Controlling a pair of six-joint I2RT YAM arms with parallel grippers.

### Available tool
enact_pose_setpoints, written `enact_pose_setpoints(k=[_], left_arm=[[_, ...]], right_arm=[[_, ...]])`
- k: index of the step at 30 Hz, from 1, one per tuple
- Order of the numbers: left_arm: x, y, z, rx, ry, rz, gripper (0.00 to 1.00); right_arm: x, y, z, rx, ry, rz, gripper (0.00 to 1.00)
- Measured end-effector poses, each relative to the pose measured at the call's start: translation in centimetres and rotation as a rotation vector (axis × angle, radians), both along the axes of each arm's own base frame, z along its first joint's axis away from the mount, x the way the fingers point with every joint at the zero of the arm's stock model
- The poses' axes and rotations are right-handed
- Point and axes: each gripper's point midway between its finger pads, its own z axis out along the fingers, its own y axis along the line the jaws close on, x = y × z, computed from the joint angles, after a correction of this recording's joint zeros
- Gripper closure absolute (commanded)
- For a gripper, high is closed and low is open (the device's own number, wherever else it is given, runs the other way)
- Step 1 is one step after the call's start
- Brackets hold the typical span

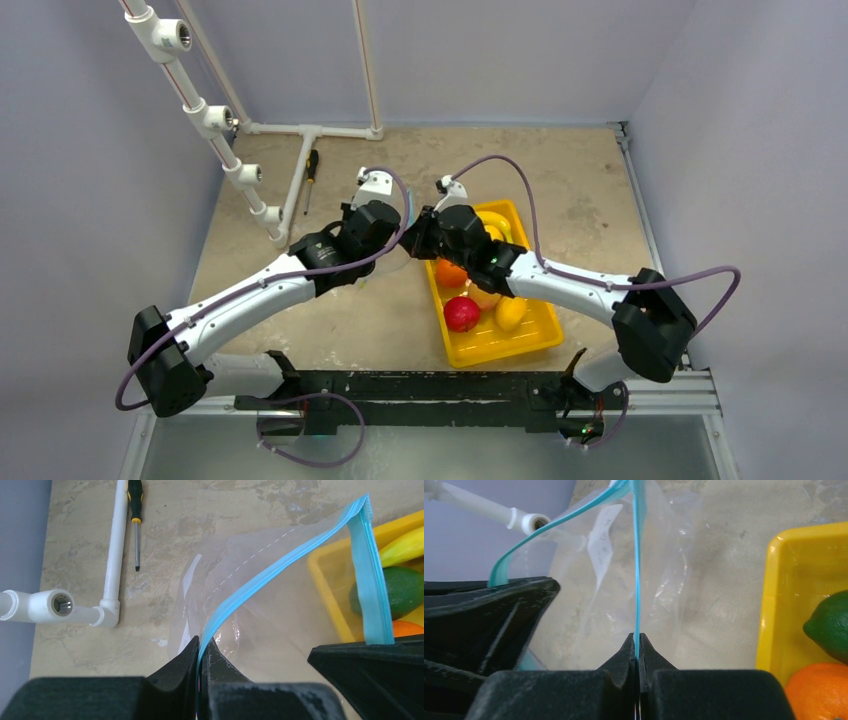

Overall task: Place the food in the zip-top bag and seal the zipper
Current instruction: Open the zipper of the food storage bag.

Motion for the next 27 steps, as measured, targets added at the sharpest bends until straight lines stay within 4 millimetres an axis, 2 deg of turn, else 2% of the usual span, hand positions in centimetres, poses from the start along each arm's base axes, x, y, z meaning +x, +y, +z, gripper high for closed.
enact_pose_setpoints(k=[8,18,23,27], left_arm=[[-1.1,1.4,-0.4,0.081,0.056,-0.009,1.00],[-2.1,2.9,2.4,0.106,0.047,-0.009,1.00],[-2.3,3.2,2.4,0.121,0.056,-0.013,1.00],[-2.4,3.3,2.2,0.125,0.058,-0.012,1.00]], right_arm=[[-0.1,-0.9,-3.1,-0.072,0.047,-0.027,1.00],[0.4,-1.2,-9.0,-0.195,0.115,-0.053,1.00],[0.0,-0.4,-9.1,-0.188,0.109,-0.036,1.00],[0.1,-0.3,-8.9,-0.184,0.104,-0.034,0.95]])
